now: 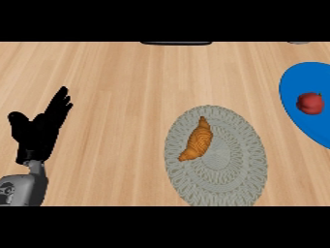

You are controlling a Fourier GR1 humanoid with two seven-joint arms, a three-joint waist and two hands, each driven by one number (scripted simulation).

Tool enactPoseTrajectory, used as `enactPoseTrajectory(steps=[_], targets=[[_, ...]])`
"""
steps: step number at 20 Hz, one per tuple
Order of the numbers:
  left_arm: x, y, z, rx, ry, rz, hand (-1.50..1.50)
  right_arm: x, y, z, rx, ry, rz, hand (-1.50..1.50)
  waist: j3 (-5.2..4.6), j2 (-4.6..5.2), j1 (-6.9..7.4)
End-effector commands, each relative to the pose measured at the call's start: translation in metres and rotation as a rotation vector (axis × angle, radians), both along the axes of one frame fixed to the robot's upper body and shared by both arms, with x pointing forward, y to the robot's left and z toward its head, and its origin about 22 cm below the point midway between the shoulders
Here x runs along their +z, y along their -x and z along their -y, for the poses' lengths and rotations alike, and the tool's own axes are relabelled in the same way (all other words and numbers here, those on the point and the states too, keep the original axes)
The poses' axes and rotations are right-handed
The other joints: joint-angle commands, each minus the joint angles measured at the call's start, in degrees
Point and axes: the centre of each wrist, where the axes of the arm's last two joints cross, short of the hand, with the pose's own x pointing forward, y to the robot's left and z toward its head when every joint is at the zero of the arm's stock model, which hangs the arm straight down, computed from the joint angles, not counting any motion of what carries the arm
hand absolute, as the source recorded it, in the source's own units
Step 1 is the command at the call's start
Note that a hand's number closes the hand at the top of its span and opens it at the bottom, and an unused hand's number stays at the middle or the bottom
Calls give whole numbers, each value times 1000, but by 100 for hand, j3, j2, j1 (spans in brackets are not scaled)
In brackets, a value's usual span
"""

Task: Pick the bell pepper from the placemat and place it in the plate

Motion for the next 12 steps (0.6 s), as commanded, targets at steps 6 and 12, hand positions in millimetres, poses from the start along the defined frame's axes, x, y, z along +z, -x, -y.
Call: enactPoseTrajectory(steps=[6, 12], targets=[[-1, -12, 14, -2, 16, 20, 0, 13, 30, 28, 43, -26, 73, -150, 13, 47, 30], [0, -8, 7, -22, 7, -5, 0, 2, 51, 38, 38, 28, 41, -150, 22, 48, 42]])
